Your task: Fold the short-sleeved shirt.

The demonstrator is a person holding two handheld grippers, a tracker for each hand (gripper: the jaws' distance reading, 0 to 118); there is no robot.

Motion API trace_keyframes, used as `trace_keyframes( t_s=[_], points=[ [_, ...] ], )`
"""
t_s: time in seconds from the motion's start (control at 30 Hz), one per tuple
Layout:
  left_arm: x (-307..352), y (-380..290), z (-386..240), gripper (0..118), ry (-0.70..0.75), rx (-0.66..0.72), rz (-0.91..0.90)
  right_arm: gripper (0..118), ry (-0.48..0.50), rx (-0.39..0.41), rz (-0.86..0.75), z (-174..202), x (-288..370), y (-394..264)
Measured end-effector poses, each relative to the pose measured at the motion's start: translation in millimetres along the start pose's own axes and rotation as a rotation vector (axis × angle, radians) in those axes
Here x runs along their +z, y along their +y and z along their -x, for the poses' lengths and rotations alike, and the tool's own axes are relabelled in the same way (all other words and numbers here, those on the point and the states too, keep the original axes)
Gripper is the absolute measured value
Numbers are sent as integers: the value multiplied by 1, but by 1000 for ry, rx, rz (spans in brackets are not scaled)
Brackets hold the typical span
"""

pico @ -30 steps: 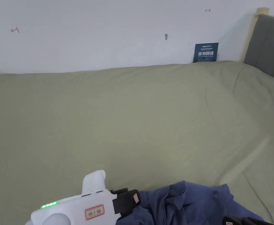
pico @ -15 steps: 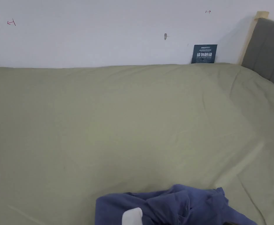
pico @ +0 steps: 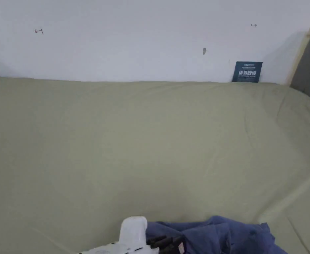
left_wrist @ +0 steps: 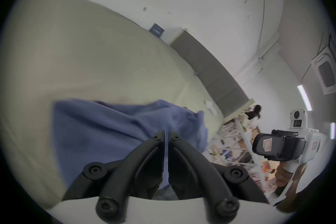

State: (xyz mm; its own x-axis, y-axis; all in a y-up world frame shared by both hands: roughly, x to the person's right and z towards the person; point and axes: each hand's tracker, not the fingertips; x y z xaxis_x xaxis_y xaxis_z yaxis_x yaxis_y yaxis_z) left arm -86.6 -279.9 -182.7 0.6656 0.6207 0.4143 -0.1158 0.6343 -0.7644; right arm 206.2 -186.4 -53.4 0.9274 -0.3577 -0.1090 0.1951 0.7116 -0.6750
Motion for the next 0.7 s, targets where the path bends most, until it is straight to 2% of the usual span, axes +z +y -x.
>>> trace_keyframes(
  t_s=[0.2, 0.23, 0.27, 0.3, 0.33, 0.37, 0.4, 0.5, 0.7],
  points=[
    [36, 4, 50, 5, 207, 76, 29, 2, 21, 33, 16, 8, -11, 5],
    [38, 2, 55, 12, 221, 101, 56, 2, 20, 39, 16, 9, -13, 6],
    [41, 0, 60, 23, 242, 106, 59, 2, 19, 45, 17, 10, -13, 7],
    [43, -3, 64, 45, 262, 108, 59, 2, 22, 50, 18, 10, -14, 8],
    [41, -3, 64, 82, 314, 114, 70, 2, 24, 52, 19, 10, -14, 9],
    [39, -6, 65, 102, 351, 113, 61, 2, 28, 53, 20, 10, -14, 10],
    [37, -6, 69, 111, 324, 124, 58, 2, 29, 56, 20, 10, -14, 11],
    [30, -5, 80, 111, 195, 256, 81, 2, 26, 61, 18, 9, -14, 13],
    [-6, -7, 85, 112, 173, 261, 93, 2, 24, 44, 5, 3, -6, 16]
  ],
)
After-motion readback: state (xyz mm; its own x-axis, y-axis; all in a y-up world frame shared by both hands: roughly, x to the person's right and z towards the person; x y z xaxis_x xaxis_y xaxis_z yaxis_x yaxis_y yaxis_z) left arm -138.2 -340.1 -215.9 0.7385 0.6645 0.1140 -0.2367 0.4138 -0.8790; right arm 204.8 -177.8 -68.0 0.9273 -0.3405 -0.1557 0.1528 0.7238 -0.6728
